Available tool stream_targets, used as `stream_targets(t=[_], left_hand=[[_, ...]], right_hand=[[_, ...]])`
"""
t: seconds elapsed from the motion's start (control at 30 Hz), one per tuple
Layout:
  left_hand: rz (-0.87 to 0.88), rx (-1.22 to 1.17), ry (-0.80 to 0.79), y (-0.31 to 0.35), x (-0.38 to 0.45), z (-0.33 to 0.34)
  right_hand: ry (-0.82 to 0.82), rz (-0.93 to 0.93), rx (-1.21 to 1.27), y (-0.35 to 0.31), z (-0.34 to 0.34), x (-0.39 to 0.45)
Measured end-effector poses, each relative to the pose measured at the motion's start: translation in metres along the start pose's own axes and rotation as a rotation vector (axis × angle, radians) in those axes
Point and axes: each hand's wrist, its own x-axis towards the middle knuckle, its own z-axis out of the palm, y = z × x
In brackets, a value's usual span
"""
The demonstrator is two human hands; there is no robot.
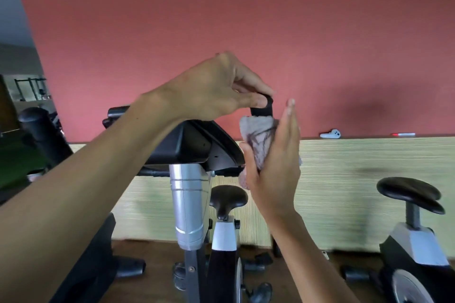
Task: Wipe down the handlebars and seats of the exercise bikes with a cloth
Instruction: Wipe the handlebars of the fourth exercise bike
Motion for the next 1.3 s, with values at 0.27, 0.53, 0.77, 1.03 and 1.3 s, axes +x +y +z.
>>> stream_targets(t=[0.27, 0.53, 0.77, 1.03, 1.3], left_hand=[[0.062, -0.004, 0.044, -0.008, -0.001, 0.004], [0.062, -0.021, 0.058, -0.012, -0.004, 0.008], [0.07, -0.05, 0.089, -0.016, -0.006, 0.014], [0.016, -0.037, 0.152, -0.005, -0.012, 0.021], [-0.014, 0.075, 0.18, 0.005, -0.013, 0.023]], right_hand=[[0.01, -0.049, -0.138, -0.008, 0.001, 0.002], [0.005, -0.092, -0.12, 0.011, 0.005, -0.006], [0.082, -0.08, -0.178, -0.006, 0.007, -0.002], [0.037, -0.084, -0.19, -0.001, 0.006, -0.001], [-0.043, -0.049, -0.148, -0.001, -0.007, -0.007]])
